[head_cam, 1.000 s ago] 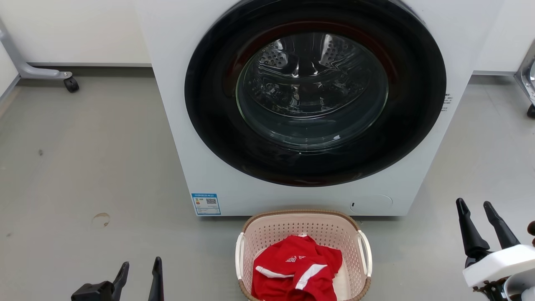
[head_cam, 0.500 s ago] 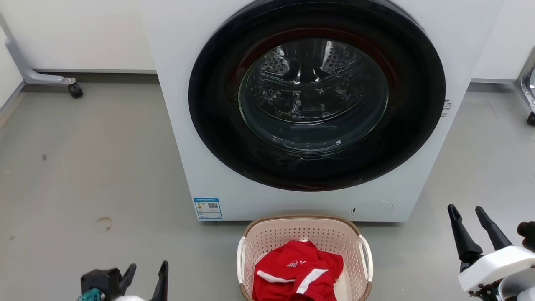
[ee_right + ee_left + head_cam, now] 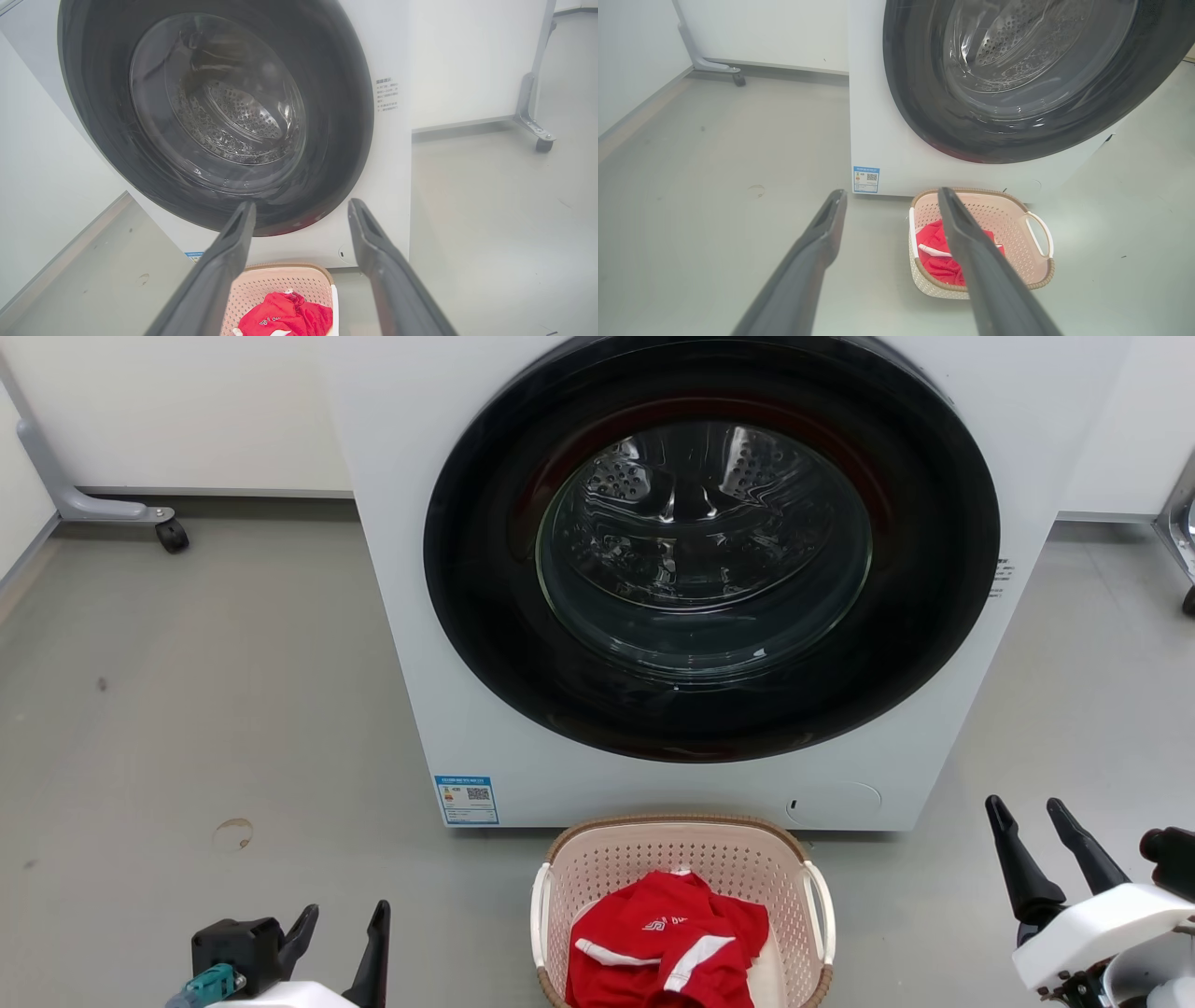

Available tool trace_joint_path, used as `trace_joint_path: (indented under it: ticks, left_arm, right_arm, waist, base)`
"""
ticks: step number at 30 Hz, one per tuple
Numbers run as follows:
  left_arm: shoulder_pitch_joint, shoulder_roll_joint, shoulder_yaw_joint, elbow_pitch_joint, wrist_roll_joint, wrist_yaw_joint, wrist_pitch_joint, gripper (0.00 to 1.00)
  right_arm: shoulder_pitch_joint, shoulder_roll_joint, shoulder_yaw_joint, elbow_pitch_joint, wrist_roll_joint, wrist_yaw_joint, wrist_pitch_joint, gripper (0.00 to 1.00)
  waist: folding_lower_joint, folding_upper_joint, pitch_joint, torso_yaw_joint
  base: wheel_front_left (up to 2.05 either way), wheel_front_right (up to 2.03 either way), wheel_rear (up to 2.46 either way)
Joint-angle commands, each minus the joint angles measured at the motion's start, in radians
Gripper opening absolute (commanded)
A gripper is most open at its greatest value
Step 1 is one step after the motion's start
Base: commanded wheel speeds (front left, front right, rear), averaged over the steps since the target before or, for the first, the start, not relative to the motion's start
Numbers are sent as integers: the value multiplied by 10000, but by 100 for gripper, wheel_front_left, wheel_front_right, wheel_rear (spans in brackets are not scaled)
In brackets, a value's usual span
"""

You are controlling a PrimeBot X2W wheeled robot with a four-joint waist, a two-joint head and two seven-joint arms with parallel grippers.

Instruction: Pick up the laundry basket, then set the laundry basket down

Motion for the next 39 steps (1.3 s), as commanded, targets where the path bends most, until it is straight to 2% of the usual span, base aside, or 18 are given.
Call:
trace_joint_path:
  ticks: [1,39]
  left_arm:
    - [-717,205,368,-214,37,6,-33,100]
    - [-729,323,307,-247,-48,59,-139,100]
  right_arm:
    - [-254,-197,103,-317,-144,-27,-8,100]
    - [-273,-184,77,-330,-182,-27,34,100]
  waist:
    - [1,0,4,2]
    - [1,0,6,52]
  base:
    - [0,0,0]
    - [0,0,0]
